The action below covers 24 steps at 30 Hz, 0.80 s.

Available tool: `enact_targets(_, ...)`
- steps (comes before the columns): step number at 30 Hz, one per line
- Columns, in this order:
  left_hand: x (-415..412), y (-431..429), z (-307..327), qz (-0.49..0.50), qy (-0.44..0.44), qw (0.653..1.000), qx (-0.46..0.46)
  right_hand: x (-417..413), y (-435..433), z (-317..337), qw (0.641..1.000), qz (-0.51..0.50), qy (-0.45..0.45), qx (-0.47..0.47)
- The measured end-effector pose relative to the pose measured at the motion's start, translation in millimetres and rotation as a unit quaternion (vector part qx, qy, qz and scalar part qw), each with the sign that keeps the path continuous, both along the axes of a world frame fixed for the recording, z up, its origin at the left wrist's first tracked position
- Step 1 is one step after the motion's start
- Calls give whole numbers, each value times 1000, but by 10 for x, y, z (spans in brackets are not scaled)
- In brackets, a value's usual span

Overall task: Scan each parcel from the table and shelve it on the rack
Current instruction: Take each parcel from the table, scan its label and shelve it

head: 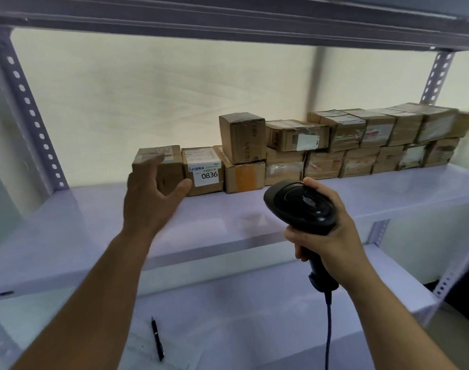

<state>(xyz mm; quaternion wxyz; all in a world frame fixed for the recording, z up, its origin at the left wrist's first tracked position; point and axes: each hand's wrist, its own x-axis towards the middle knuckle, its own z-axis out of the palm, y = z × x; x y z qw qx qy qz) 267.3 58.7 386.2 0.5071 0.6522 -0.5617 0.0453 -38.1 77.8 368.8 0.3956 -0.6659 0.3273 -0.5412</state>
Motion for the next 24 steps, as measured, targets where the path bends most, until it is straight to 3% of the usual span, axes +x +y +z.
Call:
enact_targets(5, -987, 245, -343, -68, -24, 997, -13, -495, 250, -103, 999, -7, -21, 29)
enact_targets(13, -2516, 394, -842, -153, -16, 986, 57, -1585, 691, -387, 995, -63, -41, 66)
enact_targets(24, -4518, 449, -1107, -281, -22, 956, 81, -3296, 1192, -606, 979, -181, -56, 76)
